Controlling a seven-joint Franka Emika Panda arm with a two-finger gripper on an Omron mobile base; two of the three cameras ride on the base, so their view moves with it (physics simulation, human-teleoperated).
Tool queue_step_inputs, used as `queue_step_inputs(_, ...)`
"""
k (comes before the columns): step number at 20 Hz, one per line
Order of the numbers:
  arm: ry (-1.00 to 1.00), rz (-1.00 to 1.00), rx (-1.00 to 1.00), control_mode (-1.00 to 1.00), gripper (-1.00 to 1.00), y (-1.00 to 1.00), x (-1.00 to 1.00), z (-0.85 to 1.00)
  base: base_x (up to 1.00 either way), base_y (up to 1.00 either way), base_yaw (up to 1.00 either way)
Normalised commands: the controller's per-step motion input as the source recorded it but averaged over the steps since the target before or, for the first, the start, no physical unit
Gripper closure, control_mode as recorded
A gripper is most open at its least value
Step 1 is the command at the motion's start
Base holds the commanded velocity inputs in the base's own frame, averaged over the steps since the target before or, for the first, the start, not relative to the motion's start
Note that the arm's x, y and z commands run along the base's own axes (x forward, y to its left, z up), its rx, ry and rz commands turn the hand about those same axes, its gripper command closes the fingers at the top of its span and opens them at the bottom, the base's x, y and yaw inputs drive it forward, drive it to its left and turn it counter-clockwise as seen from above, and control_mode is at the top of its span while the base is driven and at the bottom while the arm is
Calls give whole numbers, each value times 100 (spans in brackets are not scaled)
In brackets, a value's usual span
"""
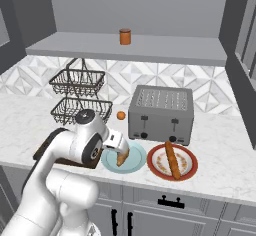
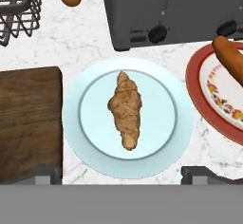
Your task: From the different types of pastries on the counter, select a croissant and place it on the cutting board. Then retrieve a jar of jam from the cabinet and place it alongside the croissant on the cutting board.
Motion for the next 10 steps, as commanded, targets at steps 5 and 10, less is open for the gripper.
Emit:
queue_step_inputs(5,0,0,0,-100,-100,-24,65,-28,0,0,0)
queue_step_inputs(10,1,1,0,-100,-100,-20,27,-41,0,0,0)
